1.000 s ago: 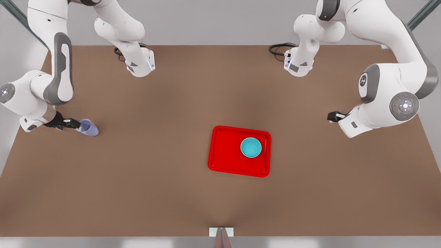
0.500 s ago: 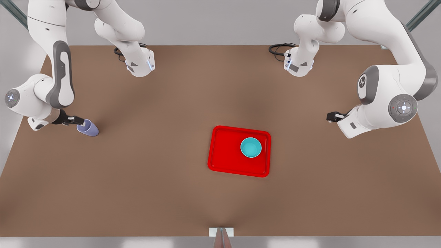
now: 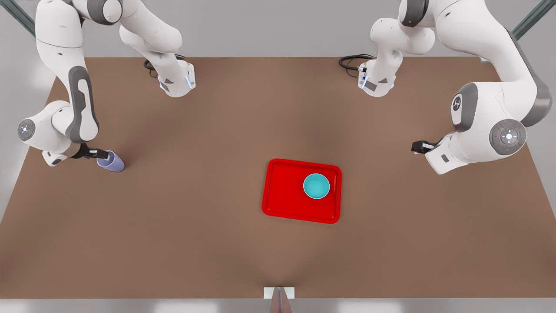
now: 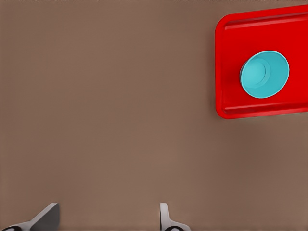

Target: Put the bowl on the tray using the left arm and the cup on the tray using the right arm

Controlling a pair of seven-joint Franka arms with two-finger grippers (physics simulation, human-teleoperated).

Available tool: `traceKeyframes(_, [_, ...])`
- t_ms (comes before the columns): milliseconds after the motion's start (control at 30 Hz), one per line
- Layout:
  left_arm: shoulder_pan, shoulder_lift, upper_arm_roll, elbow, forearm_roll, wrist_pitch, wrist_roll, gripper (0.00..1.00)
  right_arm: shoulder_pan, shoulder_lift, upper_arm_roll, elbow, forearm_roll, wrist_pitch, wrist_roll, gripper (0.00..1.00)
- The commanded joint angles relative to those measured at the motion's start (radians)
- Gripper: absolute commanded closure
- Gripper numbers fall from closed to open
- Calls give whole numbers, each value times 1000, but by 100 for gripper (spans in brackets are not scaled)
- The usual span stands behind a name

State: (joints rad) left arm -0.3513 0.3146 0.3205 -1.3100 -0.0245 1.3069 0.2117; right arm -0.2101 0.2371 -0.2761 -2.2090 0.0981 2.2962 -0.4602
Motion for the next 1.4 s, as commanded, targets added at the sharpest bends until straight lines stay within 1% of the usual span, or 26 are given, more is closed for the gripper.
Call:
traceKeyframes(0, [0,0,0,0,0,0,0,0,-2,1,0,2,0,0,0,1])
traceKeyframes(67, [0,0,0,0,0,0,0,0,-5,14,0,2,0,20,-5,2])
traceKeyframes(133, [0,0,0,0,0,0,0,0,-5,22,0,2,2,23,-20,7])
traceKeyframes(200, [0,0,0,0,0,0,2,0,-14,30,0,2,2,23,-21,41])
traceKeyframes(233, [0,0,0,0,0,0,2,0,-15,42,0,2,2,23,-21,52])
traceKeyframes(267, [0,0,0,0,0,0,0,0,-15,48,0,0,2,22,-21,55])
traceKeyframes(333, [0,0,0,0,0,0,2,0,-15,51,0,-1,2,22,-21,59])
traceKeyframes(467, [0,1,0,-2,-8,0,2,0,-15,57,6,-1,2,19,-21,73])
traceKeyframes(533, [0,1,0,-2,-8,0,2,0,-14,62,9,-1,2,19,-20,79])
traceKeyframes(1000, [0,8,0,-3,-11,0,2,0,0,56,9,6,2,9,-34,79])
traceKeyframes(1100, [0,11,2,-3,-11,0,3,0,64,7,9,6,5,-3,-12,79])
traceKeyframes(1167, [0,18,0,0,-11,8,2,0,113,-13,2,8,45,-24,3,79])
traceKeyframes(1300, [0,24,-5,8,-17,11,2,0,235,-74,0,20,55,-75,166,79])
traceKeyframes(1367, [0,17,-3,11,-18,12,-5,0,288,-82,2,72,54,-159,262,79])
